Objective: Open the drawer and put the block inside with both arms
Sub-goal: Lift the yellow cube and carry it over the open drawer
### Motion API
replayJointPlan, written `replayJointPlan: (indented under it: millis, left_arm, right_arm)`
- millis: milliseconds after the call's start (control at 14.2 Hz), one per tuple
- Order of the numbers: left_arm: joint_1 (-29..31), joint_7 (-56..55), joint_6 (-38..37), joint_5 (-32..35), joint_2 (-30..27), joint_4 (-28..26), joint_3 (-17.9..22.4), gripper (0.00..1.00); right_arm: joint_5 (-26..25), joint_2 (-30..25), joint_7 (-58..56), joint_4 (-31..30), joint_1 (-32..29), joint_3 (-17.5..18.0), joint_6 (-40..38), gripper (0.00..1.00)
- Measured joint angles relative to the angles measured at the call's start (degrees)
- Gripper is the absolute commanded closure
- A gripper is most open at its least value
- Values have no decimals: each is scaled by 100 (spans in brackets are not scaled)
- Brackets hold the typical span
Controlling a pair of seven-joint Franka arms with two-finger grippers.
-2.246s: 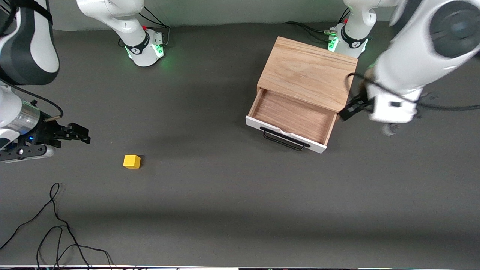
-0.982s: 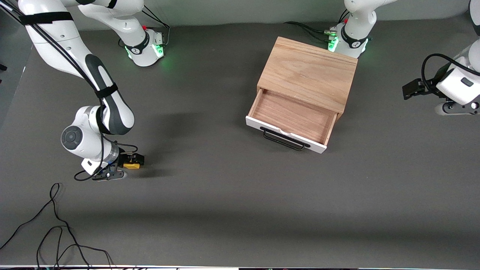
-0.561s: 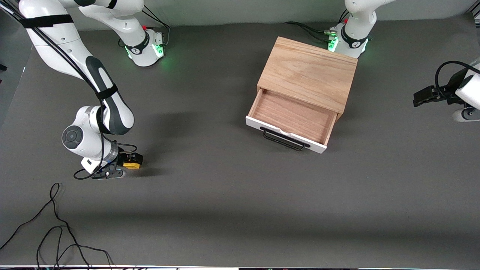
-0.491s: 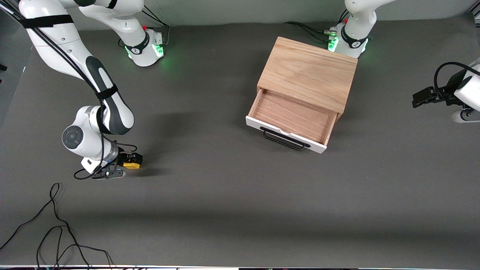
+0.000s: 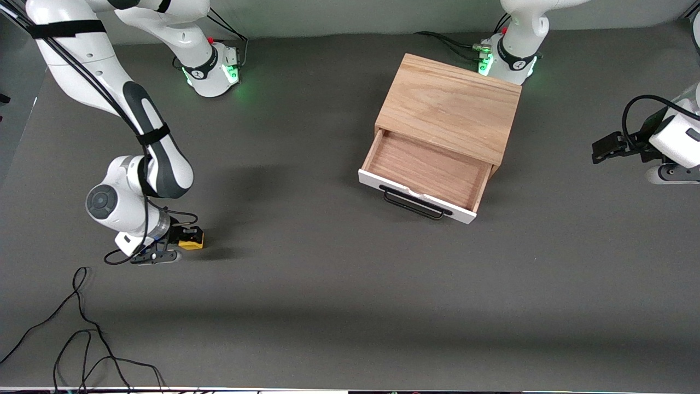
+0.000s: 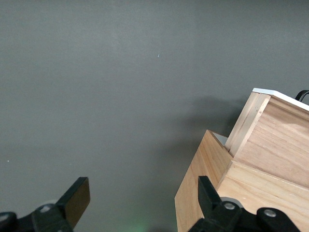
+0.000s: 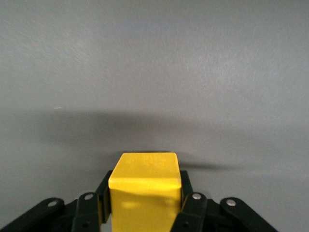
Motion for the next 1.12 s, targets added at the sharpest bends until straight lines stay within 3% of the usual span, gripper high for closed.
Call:
replayJointPlan:
  millis: [281, 491, 632, 1123]
  left_arm:
    - [-239, 1, 23, -4, 52, 147, 246, 0]
    - [-377, 1, 22, -5, 251, 400, 278, 0]
    - [-482, 1, 31, -5, 318, 444, 352, 0]
    - [-536, 19, 30, -5, 322, 450, 458, 0]
  right_arm:
    - [8, -240, 645, 1933, 38, 73, -2730, 98]
    - [22, -346, 1704, 3054, 483, 169, -3807, 98]
    - [27, -345, 2684, 3519, 1059, 190, -4114, 98]
    - [24, -134, 5851, 4534, 2968, 404, -4098, 94]
